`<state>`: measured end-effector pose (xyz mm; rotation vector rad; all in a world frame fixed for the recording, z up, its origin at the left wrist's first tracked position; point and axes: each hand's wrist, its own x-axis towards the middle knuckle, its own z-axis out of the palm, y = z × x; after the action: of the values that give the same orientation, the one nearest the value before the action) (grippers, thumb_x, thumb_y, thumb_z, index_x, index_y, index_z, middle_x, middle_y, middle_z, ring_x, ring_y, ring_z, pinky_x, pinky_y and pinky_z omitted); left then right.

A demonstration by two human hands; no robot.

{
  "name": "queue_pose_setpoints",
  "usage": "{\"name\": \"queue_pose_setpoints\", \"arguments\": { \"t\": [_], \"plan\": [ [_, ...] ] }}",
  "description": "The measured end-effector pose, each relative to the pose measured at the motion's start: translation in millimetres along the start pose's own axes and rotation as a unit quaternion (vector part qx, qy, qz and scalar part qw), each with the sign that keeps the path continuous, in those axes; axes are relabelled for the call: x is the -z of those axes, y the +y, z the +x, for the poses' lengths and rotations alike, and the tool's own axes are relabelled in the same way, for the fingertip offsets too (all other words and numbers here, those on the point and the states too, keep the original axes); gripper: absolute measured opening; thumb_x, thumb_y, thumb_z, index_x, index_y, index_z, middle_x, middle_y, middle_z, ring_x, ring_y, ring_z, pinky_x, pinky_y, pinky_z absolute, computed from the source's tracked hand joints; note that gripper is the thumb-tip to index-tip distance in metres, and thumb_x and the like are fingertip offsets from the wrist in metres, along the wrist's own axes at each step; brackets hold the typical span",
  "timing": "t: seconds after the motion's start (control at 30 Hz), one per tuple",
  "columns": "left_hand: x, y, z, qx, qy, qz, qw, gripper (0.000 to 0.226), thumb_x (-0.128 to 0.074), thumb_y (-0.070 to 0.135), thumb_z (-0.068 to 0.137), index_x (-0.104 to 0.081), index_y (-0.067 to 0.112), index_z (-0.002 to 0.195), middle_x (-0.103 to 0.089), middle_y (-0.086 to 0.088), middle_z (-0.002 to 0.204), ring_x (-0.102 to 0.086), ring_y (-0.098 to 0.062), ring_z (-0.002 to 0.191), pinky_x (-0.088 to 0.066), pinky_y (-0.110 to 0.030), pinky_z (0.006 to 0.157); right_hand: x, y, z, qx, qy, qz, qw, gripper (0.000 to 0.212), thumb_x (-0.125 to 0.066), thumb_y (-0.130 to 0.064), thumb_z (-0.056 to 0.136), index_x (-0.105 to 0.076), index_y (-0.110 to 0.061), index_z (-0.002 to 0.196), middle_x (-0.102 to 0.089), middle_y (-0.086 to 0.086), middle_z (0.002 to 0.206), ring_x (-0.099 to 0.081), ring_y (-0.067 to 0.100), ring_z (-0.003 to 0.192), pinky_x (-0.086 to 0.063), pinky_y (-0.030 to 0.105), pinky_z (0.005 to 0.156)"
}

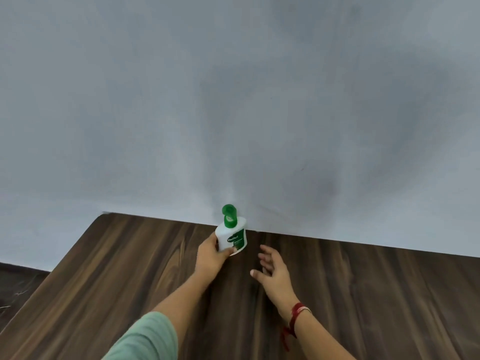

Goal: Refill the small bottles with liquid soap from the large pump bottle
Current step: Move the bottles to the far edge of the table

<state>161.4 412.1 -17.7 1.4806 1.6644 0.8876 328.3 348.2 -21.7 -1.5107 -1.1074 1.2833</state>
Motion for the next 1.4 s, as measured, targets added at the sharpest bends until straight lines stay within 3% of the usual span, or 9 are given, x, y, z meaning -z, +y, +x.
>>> {"name": "queue_pose_setpoints", "arguments": {
  "t": [0.13,0.23,0.4,0.67,0.83,1.1,1.2,1.3,1.4],
  "plan": [
    [20.4,-4.2,27.8,0.018,-0.089,-0.018,0.996,0.038,-0.079,-0.001,0.072,-0.058,0.016,0.099,-0.067,0.002,0.096,-0.064,-0.009,0.088,-0.051,-0.034,0.093,11.3,10.0,-7.4,-0.014,0.028,0.019,0.999,0.06,-0.068,0.006,0.083,-0.049,-0.032,0.124,-0.055,-0.004,0.121,-0.052,0.013,0.118,-0.042,0.025,0.102],
    [31.3,-4.9,43.8,0.031,-0.127,-0.02,0.991,0.042,-0.077,-0.006,0.072,-0.058,0.012,0.104,-0.068,-0.003,0.101,-0.066,-0.018,0.096,-0.05,-0.04,0.097,17.3,13.7,-13.2,-0.016,0.037,0.027,0.999,0.058,-0.067,0.007,0.083,-0.05,-0.029,0.124,-0.055,-0.005,0.118,-0.052,0.013,0.116,-0.042,0.026,0.103],
    [43.7,-9.0,68.4,0.035,-0.148,0.004,0.988,0.044,-0.078,-0.006,0.071,-0.059,0.003,0.11,-0.069,-0.009,0.107,-0.065,-0.023,0.1,-0.05,-0.043,0.098,24.6,17.0,-19.7,-0.023,0.037,0.023,0.999,0.056,-0.065,0.009,0.083,-0.05,-0.031,0.119,-0.056,-0.003,0.117,-0.054,0.01,0.112,-0.042,0.027,0.103],
    [48.9,-2.2,79.1,0.024,-0.177,0.039,0.983,0.043,-0.074,-0.006,0.075,-0.054,0.009,0.109,-0.066,-0.007,0.108,-0.061,-0.022,0.102,-0.048,-0.035,0.094,29.7,20.9,-22.2,-0.029,0.041,0.007,0.999,0.05,-0.065,0.005,0.086,-0.051,-0.031,0.118,-0.059,-0.001,0.116,-0.056,0.01,0.11,-0.045,0.028,0.101],
    [50.4,-10.5,86.0,0.018,-0.158,0.061,0.985,0.053,-0.081,0.002,0.069,-0.056,0.003,0.116,-0.069,-0.009,0.112,-0.064,-0.025,0.104,-0.05,-0.045,0.097,27.0,19.9,-19.8,-0.025,0.036,0.001,0.999,0.048,-0.066,0.001,0.087,-0.05,-0.033,0.118,-0.059,-0.002,0.115,-0.056,0.011,0.111,-0.045,0.025,0.097],
    [55.0,-1.3,63.1,-0.01,-0.061,0.131,0.989,0.069,-0.084,0.015,0.064,-0.045,0.005,0.12,-0.059,-0.009,0.111,-0.059,-0.025,0.1,-0.05,-0.039,0.085,27.8,9.8,-40.5,-0.007,0.033,-0.017,0.999,0.044,-0.066,-0.003,0.088,-0.051,-0.028,0.12,-0.057,-0.001,0.115,-0.055,0.013,0.112,-0.044,0.027,0.099],
    [62.7,-7.2,43.2,-0.004,-0.03,0.152,0.988,0.076,-0.084,0.017,0.066,-0.041,0.009,0.128,-0.054,-0.011,0.118,-0.056,-0.027,0.105,-0.048,-0.041,0.088,35.1,2.0,-65.6,0.019,0.016,-0.034,0.999,0.038,-0.065,-0.002,0.089,-0.056,-0.025,0.118,-0.06,0.002,0.115,-0.057,0.013,0.11,-0.046,0.016,0.09],
    [68.6,-10.9,14.3,-0.021,-0.024,0.166,0.986,0.067,-0.08,0.014,0.073,-0.044,0.007,0.129,-0.05,-0.015,0.12,-0.056,-0.028,0.106,-0.048,-0.039,0.091,42.9,-2.5,-98.2,0.037,-0.039,-0.075,0.996,0.034,-0.061,0.004,0.09,-0.06,-0.024,0.109,-0.063,0.0,0.11,-0.06,0.002,0.102,-0.048,0.014,0.087],
    [73.4,-13.2,-26.0,-0.065,-0.067,0.166,0.982,0.053,-0.076,0.015,0.079,-0.051,0.008,0.125,-0.052,-0.012,0.118,-0.057,-0.023,0.102,-0.047,-0.036,0.095,47.2,5.2,-139.0,0.037,-0.096,-0.095,0.99,0.048,-0.05,0.019,0.085,-0.062,-0.023,0.105,-0.065,0.007,0.11,-0.061,-0.006,0.099,-0.046,0.016,0.09]
  ]
}}
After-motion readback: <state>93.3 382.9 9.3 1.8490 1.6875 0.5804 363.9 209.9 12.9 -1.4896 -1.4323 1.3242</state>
